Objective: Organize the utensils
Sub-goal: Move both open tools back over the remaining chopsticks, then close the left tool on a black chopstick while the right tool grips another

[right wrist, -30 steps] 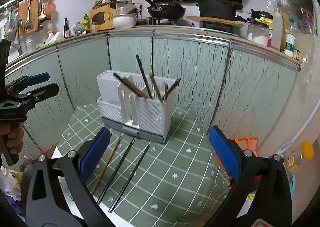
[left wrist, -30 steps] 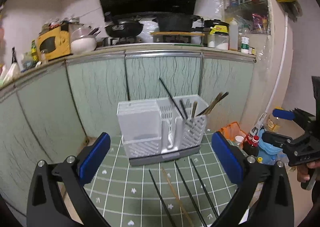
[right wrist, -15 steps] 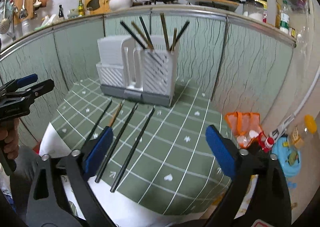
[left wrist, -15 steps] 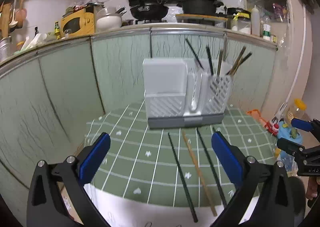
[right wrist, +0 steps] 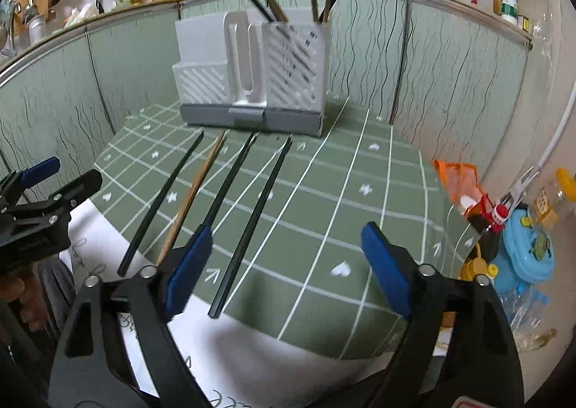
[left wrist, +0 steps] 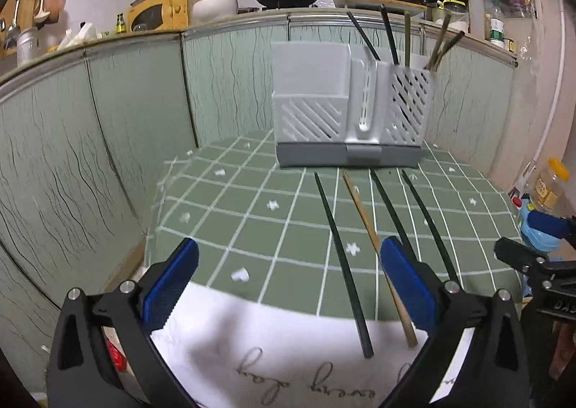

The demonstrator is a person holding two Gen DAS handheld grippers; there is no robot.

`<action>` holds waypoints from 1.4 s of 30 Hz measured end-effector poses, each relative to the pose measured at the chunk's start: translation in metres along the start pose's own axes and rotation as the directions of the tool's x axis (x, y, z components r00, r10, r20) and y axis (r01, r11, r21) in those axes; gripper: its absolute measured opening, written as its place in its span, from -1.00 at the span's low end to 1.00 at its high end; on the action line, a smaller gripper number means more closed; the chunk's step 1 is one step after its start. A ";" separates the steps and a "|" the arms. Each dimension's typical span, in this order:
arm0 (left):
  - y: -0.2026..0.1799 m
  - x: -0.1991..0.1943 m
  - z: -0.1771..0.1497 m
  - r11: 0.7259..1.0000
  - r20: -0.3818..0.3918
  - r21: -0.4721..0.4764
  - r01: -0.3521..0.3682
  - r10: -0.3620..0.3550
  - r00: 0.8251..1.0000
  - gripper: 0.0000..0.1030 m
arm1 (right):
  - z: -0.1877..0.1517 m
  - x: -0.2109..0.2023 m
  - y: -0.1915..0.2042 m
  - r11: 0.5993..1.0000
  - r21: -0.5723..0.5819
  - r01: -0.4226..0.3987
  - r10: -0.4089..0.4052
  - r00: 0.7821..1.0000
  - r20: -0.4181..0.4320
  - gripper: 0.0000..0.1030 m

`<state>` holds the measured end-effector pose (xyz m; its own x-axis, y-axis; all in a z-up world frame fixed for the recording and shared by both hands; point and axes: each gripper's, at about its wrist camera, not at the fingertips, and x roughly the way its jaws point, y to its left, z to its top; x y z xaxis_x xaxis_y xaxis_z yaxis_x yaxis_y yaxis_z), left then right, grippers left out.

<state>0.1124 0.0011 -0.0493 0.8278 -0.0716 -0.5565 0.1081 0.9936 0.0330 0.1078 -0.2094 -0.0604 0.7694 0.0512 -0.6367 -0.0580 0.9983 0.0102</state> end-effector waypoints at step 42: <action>-0.032 0.024 -0.058 0.998 -0.062 0.009 0.059 -0.058 0.996 -0.85 | -0.051 0.027 0.031 0.997 0.048 0.055 -0.055 0.998 -0.014 -0.88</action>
<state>0.0967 -0.0277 -0.1121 0.7846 -0.1238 -0.6075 0.1615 0.9868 0.0075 0.0946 -0.1790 -0.1163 0.7626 -0.0037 -0.6468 0.0151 0.9998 0.0121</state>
